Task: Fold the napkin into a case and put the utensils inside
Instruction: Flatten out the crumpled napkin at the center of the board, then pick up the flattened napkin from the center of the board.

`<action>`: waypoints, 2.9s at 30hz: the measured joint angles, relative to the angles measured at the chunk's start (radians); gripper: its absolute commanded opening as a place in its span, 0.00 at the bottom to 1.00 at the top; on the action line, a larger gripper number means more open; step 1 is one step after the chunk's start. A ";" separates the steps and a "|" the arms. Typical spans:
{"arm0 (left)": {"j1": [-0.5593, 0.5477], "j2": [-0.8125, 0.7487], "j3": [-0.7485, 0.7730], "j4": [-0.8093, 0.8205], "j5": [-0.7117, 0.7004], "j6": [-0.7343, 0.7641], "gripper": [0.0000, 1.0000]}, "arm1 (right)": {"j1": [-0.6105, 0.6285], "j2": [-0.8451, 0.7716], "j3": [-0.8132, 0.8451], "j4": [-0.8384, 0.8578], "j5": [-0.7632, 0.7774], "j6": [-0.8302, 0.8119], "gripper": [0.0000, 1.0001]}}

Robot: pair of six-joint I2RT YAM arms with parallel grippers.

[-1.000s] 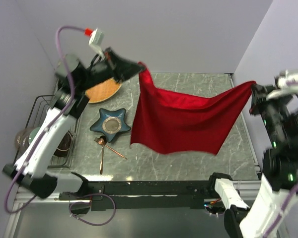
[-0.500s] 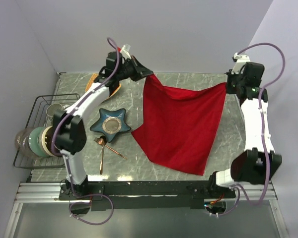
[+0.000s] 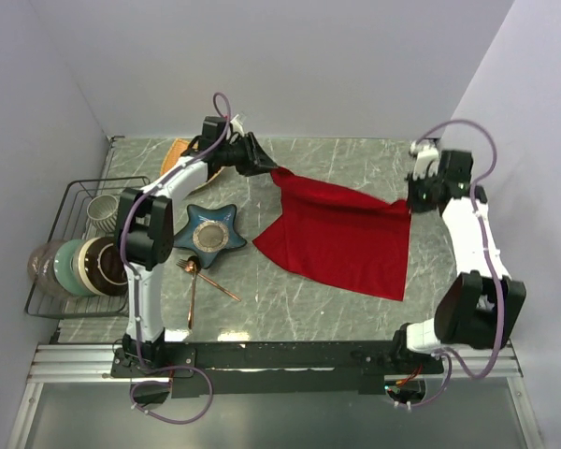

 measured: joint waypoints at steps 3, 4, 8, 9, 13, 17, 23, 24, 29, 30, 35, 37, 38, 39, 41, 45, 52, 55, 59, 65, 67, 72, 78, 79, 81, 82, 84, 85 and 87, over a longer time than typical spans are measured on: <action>0.014 -0.030 -0.006 -0.101 0.035 0.113 0.50 | 0.000 -0.057 -0.130 -0.035 0.026 -0.067 0.00; 0.016 -0.042 -0.013 -0.125 0.041 0.146 0.49 | 0.000 -0.058 -0.159 -0.043 0.039 -0.085 0.00; 0.022 -0.141 -0.106 -0.216 0.045 0.338 0.40 | -0.006 -0.023 -0.239 -0.061 0.079 -0.147 0.00; 0.022 -0.169 -0.133 -0.235 0.041 0.385 0.39 | -0.006 -0.010 -0.245 -0.071 0.082 -0.154 0.00; 0.000 -0.227 -0.168 -0.337 -0.019 0.590 0.44 | -0.006 0.056 -0.243 -0.099 0.079 -0.158 0.00; -0.076 -0.197 -0.139 -0.433 -0.143 0.722 0.50 | -0.005 0.119 -0.243 -0.118 0.083 -0.148 0.00; -0.216 -0.102 -0.118 -0.487 -0.298 0.818 0.53 | 0.007 0.179 -0.243 -0.097 0.141 -0.098 0.00; -0.231 -0.091 -0.118 -0.487 -0.317 0.825 0.52 | 0.008 0.197 -0.243 -0.090 0.152 -0.088 0.00; -0.277 -0.060 -0.117 -0.474 -0.423 0.855 0.52 | 0.011 0.287 -0.211 -0.090 0.196 -0.043 0.00; -0.285 -0.050 -0.112 -0.473 -0.448 0.861 0.50 | 0.012 0.288 -0.208 -0.082 0.207 -0.041 0.00; -0.319 0.030 -0.075 -0.463 -0.560 0.869 0.38 | 0.013 0.307 -0.189 -0.072 0.256 -0.034 0.00; -0.327 0.041 -0.063 -0.463 -0.600 0.871 0.28 | 0.014 0.309 -0.187 -0.071 0.275 -0.035 0.00; -0.329 0.041 -0.062 -0.463 -0.615 0.871 0.22 | 0.014 0.310 -0.185 -0.070 0.283 -0.035 0.00; -0.331 0.042 -0.062 -0.465 -0.628 0.871 0.08 | 0.014 0.312 -0.184 -0.068 0.293 -0.036 0.00; -0.331 0.042 -0.061 -0.473 -0.645 0.874 0.01 | 0.014 0.315 -0.180 -0.067 0.308 -0.039 0.00; -0.328 0.040 -0.061 -0.490 -0.656 0.870 0.01 | 0.011 0.330 -0.163 -0.066 0.342 -0.045 0.00; -0.301 0.014 -0.059 -0.648 -0.647 0.850 0.01 | -0.014 0.333 -0.159 -0.051 0.389 -0.066 0.00; -0.288 -0.018 -0.059 -0.712 -0.619 0.840 0.01 | -0.019 0.333 -0.158 -0.051 0.397 -0.070 0.00; -0.288 -0.068 -0.059 -0.776 -0.578 0.836 0.01 | -0.019 0.333 -0.150 -0.054 0.396 -0.072 0.00; -0.271 -0.108 -0.067 -0.856 -0.411 0.872 0.36 | -0.019 0.333 -0.083 -0.087 0.360 -0.072 0.00; -0.243 -0.126 -0.069 -0.863 -0.313 0.892 0.52 | -0.019 0.331 -0.053 -0.106 0.335 -0.072 0.00; -0.135 -0.196 -0.050 -0.805 -0.116 0.994 0.69 | -0.019 0.296 0.030 -0.163 0.252 -0.073 0.00; -0.109 -0.205 0.018 -0.707 0.117 1.438 0.82 | -0.018 0.222 0.110 -0.232 0.161 -0.069 0.00; -0.122 -0.197 0.036 -0.726 0.127 1.537 0.81 | -0.018 0.210 0.111 -0.240 0.149 -0.068 0.00; -0.169 -0.154 0.126 -0.793 0.113 1.717 0.78 | -0.016 0.193 0.111 -0.264 0.128 -0.064 0.00; -0.200 -0.119 0.188 -0.828 0.103 1.794 0.78 | -0.016 0.184 0.111 -0.277 0.117 -0.061 0.00; -0.266 -0.047 0.305 -0.877 0.080 1.917 0.76 | -0.016 0.160 0.101 -0.290 0.092 -0.056 0.00; -0.299 -0.017 0.340 -0.892 0.068 1.975 0.76 | -0.016 0.142 0.092 -0.294 0.080 -0.053 0.00; -0.351 0.017 0.350 -0.916 0.055 2.063 0.76 | -0.016 0.084 0.057 -0.310 0.053 -0.046 0.00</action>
